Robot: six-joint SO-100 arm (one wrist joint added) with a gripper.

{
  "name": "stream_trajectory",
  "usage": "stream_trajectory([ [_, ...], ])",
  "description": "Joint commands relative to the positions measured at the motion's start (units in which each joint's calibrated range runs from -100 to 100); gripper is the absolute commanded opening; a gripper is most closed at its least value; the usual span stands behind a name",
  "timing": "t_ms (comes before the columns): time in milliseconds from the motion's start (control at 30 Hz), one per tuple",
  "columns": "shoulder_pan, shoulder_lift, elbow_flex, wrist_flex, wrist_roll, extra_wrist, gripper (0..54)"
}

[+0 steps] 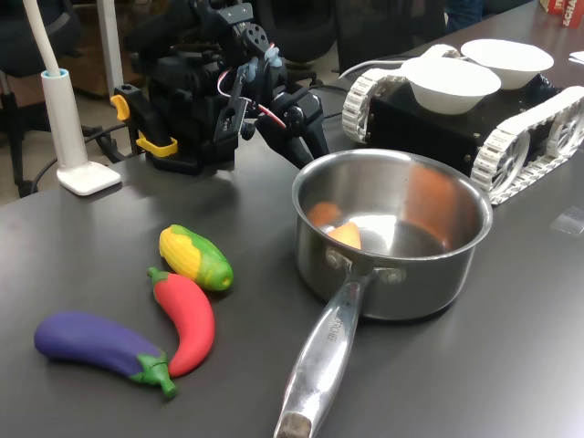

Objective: Pick up the chilli and place them in the pan

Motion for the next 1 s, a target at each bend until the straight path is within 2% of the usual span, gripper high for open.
stream_trajectory([
  [0, 2.91, -0.92, -2.19, 2.40, -0.15, 0.49, 3.3],
  [967, 3.25, -0.92, -2.37, 2.57, -0.29, 0.49, 2.8],
])
